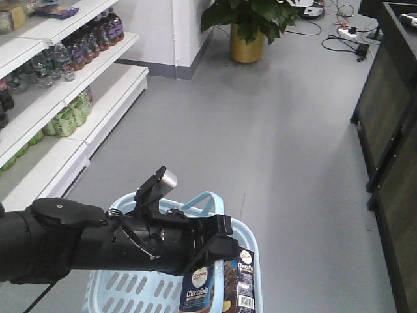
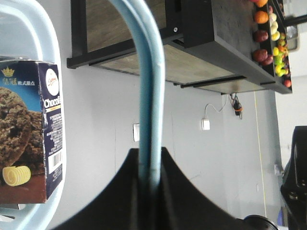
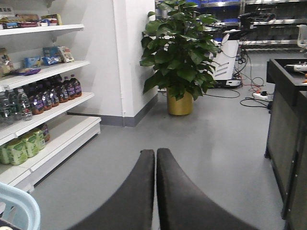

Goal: Left arm holds basket, right arm returns cookies
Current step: 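Turn the base past the potted plant, basket held in left gripper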

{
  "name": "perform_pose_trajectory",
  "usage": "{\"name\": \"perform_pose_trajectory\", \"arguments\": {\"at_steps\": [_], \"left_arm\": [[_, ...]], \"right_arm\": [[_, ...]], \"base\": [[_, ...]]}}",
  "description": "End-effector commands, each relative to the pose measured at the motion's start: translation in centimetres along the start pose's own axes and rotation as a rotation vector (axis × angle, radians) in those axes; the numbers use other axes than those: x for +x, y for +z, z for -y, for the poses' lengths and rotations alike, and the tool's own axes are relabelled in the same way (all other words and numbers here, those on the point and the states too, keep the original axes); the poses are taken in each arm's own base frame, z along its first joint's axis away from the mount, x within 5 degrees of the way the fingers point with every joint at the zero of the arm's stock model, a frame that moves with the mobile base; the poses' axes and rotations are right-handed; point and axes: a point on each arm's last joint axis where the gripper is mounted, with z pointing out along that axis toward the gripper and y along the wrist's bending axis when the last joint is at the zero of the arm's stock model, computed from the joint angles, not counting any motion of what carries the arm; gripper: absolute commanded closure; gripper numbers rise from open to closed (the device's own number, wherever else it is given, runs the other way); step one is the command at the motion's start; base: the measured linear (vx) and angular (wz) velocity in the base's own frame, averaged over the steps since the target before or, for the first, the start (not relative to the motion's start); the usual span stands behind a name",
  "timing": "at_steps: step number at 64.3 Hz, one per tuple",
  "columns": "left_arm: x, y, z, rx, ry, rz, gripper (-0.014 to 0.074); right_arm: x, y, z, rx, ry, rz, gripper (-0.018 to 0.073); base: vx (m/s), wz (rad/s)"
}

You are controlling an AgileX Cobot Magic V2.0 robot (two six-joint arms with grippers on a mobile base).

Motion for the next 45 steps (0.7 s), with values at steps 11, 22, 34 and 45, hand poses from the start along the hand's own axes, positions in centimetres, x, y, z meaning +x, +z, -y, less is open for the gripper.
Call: {"name": "perform_pose_trajectory", "arguments": {"at_steps": [11, 22, 34, 45], "left_arm": [[-0.51, -1.07, 2.37, 0.11, -0.022, 0.029, 0.0604], [-0.51, -1.07, 2.37, 0.11, -0.022, 0.029, 0.0604], [-0.51, -1.07, 2.37, 0.11, -0.022, 0.029, 0.0604], [-0.51, -1.07, 2.37, 0.11, -0.022, 0.029, 0.0604]], "right_arm": [[-0.71, -0.11, 0.0, 0.002, -0.002, 0.087, 0.0567], [-0.71, -0.11, 0.0, 0.002, -0.002, 0.087, 0.0567], [-0.71, -0.11, 0.0, 0.002, -0.002, 0.087, 0.0567], [-0.71, -0.11, 0.0, 0.002, -0.002, 0.087, 0.0567]], "base": [[0.09, -0.36], [0.11, -0.39], [0.13, -0.33], [0.16, -0.25]]}}
